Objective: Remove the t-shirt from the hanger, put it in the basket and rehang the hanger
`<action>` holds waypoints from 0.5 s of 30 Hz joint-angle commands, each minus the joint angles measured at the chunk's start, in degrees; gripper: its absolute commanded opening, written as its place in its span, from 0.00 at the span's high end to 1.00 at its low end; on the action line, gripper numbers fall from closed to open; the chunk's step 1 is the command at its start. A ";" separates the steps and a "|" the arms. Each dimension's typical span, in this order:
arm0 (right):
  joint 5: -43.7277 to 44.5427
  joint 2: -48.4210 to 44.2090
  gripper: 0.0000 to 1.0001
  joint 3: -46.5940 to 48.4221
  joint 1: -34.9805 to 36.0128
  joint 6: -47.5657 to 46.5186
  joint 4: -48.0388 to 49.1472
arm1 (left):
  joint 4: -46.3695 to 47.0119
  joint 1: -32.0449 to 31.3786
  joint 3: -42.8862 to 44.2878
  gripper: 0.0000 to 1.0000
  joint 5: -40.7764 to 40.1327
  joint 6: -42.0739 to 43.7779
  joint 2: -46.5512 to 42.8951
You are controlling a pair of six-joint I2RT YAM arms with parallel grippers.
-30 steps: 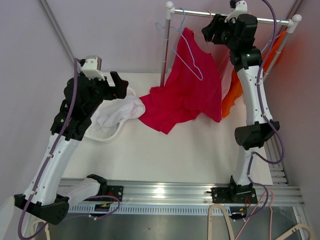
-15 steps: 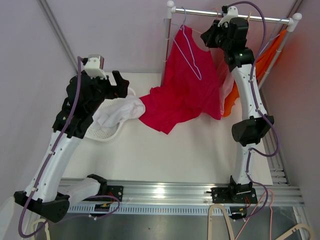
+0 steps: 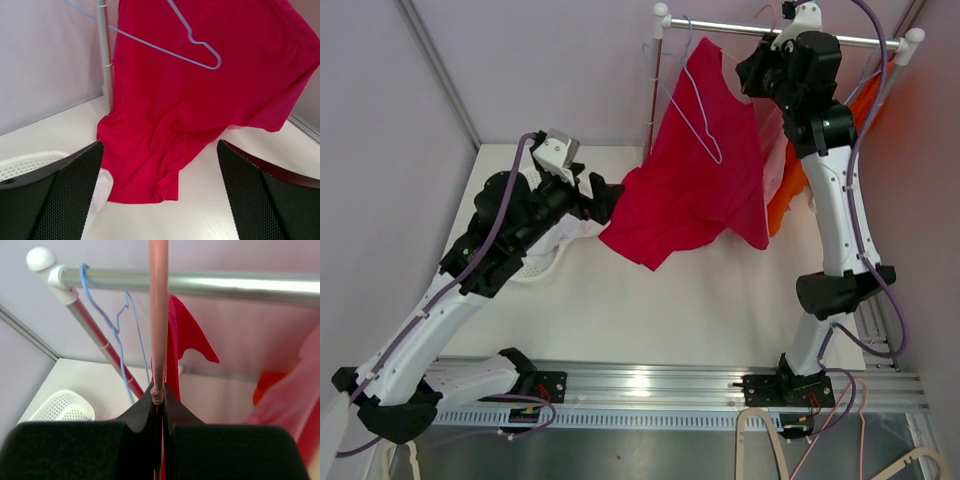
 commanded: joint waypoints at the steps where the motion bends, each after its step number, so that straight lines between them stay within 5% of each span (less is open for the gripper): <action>1: 11.74 -6.77 1.00 -3.37 3.26 4.59 -6.28 | 3.95 -3.83 -0.35 0.00 -0.58 2.67 0.08; 6: 36.62 -15.20 1.00 -16.46 11.08 15.59 -15.79 | 11.40 -13.65 -7.81 0.01 2.05 5.81 -0.80; 15: 33.92 -31.82 1.00 -35.98 18.56 25.09 -15.00 | 32.76 -28.88 -23.63 0.00 6.90 9.61 -2.64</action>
